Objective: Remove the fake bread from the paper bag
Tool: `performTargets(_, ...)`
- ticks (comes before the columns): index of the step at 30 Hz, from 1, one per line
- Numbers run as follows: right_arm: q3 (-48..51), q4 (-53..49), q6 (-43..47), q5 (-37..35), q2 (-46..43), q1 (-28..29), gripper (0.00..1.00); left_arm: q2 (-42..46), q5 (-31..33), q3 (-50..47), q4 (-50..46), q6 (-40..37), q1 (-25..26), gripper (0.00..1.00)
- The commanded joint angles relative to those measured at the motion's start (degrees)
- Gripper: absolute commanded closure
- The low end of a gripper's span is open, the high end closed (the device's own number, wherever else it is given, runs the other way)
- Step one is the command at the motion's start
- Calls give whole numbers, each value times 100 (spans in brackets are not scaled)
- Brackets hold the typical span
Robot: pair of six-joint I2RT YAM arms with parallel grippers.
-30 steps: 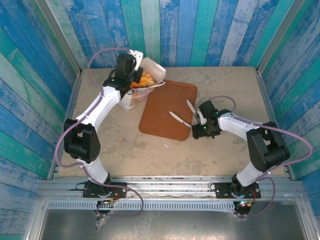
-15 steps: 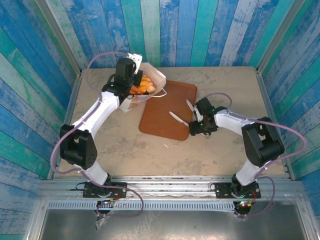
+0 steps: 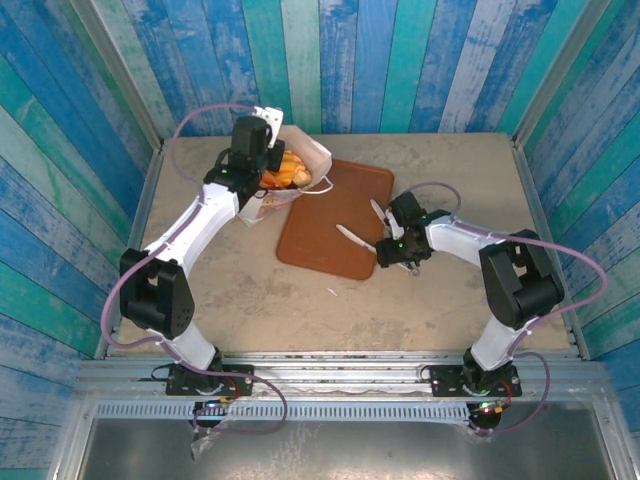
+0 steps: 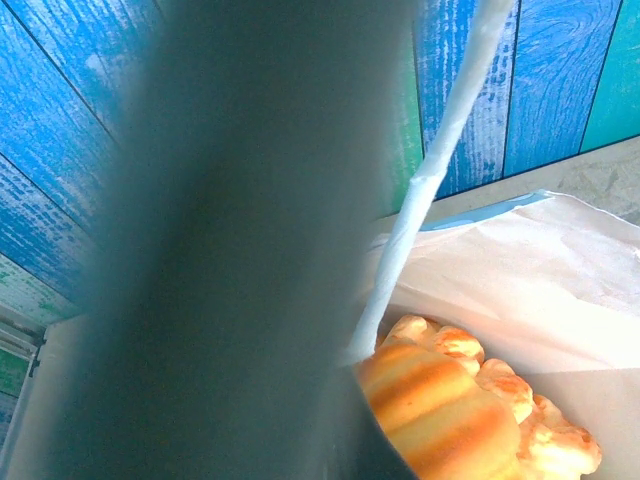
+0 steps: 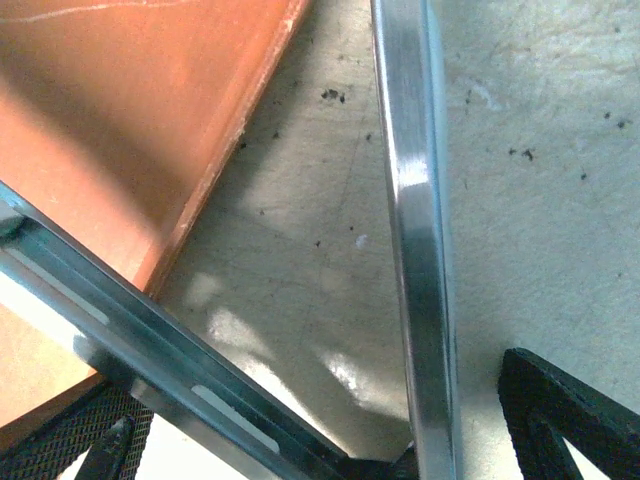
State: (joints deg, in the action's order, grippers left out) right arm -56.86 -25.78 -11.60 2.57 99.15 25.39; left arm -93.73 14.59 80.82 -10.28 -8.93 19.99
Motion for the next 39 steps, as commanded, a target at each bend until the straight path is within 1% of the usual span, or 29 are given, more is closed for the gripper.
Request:
performTargets(1, 35, 90, 66, 262, 268, 28, 7, 325, 132, -6, 334, 102, 5, 100)
performTargets(4, 4, 116, 101, 262, 305, 28, 7, 331, 150, -20, 332, 119, 5, 100)
performTargets(9, -2, 75, 121, 282, 343, 30, 10, 350, 178, -32, 334, 131, 5, 100)
performTargets(12, 67, 55, 82, 225, 299, 31, 15, 366, 185, -51, 334, 133, 5, 100)
performTargets(15, 144, 80, 35, 135, 238, 28, 27, 381, 185, -66, 333, 145, 5, 100)
performTargets(17, 166, 103, 17, 119, 228, 27, 37, 387, 185, -62, 334, 163, 10, 100)
performTargets(19, 200, 132, 18, 98, 211, 36, 45, 392, 193, -75, 343, 168, 5, 100)
performTargets(25, 263, 178, 103, -101, 82, 40, 65, 415, 225, -145, 354, 206, 6, 100)
performTargets(28, 321, 246, 154, -208, -126, 54, 71, 427, 268, -214, 401, 217, 5, 100)
performTargets(32, 430, 430, 175, -240, -413, 63, 71, 478, 290, -305, 466, 258, 5, 100)
performTargets(34, 413, 433, 147, -257, -427, 61, 66, 490, 303, -333, 486, 262, 8, 100)
performTargets(39, 379, 466, 90, -258, -190, 63, 60, 505, 334, -356, 474, 243, 5, 100)
